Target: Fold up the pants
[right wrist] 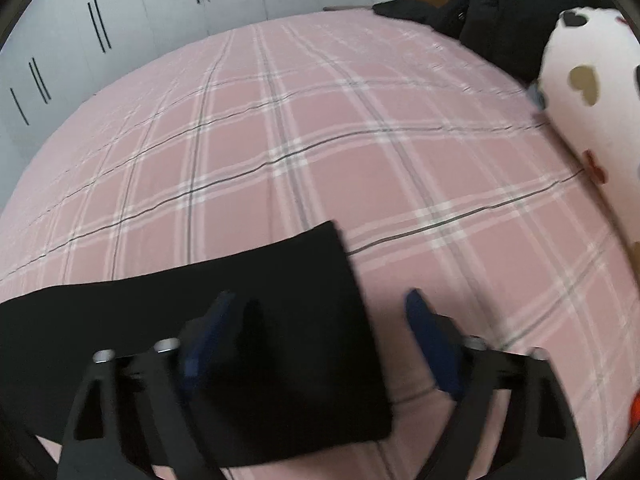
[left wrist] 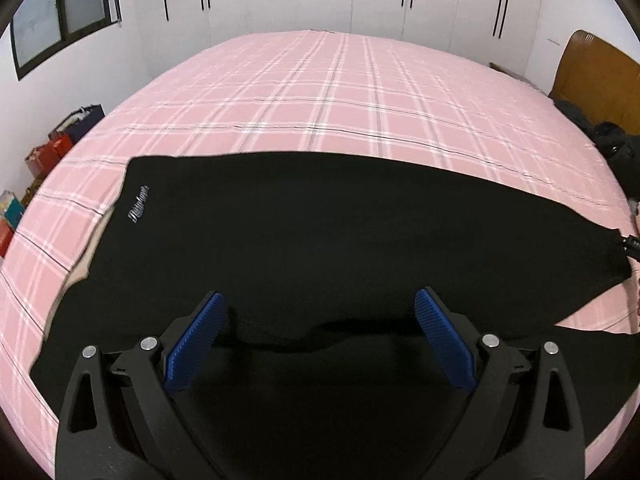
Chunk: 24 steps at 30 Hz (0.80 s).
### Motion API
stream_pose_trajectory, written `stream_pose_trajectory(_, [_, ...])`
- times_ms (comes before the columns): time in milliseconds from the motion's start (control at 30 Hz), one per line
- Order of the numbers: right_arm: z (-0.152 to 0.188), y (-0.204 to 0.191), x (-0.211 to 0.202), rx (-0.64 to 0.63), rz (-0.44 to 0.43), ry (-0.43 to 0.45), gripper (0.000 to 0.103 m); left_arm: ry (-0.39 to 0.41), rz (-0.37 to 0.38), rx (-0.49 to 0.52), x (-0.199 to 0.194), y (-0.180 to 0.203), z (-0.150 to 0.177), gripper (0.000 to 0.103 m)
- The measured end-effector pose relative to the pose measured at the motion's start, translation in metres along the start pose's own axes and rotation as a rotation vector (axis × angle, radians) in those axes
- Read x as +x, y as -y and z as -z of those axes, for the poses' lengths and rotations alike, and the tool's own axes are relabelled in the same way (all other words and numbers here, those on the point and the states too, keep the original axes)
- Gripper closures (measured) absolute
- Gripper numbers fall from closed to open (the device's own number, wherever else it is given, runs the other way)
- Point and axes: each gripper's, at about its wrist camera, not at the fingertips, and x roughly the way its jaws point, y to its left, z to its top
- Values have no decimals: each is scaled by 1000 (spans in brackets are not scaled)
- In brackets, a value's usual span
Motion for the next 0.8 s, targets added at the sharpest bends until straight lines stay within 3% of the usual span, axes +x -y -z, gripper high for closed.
stream_pose_trajectory(33, [1, -3, 4, -14, 5, -14, 48, -3, -13, 4, 2, -5, -4, 9])
stream_pose_trajectory(67, [3, -8, 3, -38, 30, 3, 57, -7, -18, 1, 4, -11, -10, 9])
stream_pose_trajectory(100, [5, -11, 1, -52, 29, 13, 76, -4, -27, -6, 5, -17, -14, 9])
stream_pose_trajectory(167, [5, -14, -3, -55, 4, 20, 88, -1, -56, -40, 10, -39, -32, 9])
stream_pose_trajectory(433, [10, -31, -12, -95, 75, 57, 91, -49, -181, -342, 66, -165, -115, 9])
stream_pose_trajectory(567, [14, -35, -12, -80, 100, 59, 91, -96, -242, -384, 96, -191, -129, 9])
stream_pose_trajectory(667, [17, -34, -12, -69, 108, 63, 90, -200, -228, -386, 127, -201, -129, 14])
stream_pose_trajectory(700, [19, -35, -14, -65, 110, 61, 90, -214, -229, -383, 133, -201, -128, 29])
stream_pose_trajectory(733, [19, -36, -14, -56, 111, 61, 90, -231, -204, -379, 138, -201, -127, 51])
stream_pose_trajectory(767, [20, -36, -15, -51, 114, 60, 90, -241, -199, -379, 140, -201, -126, 65])
stream_pose_trajectory(800, [20, -36, -17, -47, 119, 62, 90, -229, -217, -376, 137, -201, -128, 91])
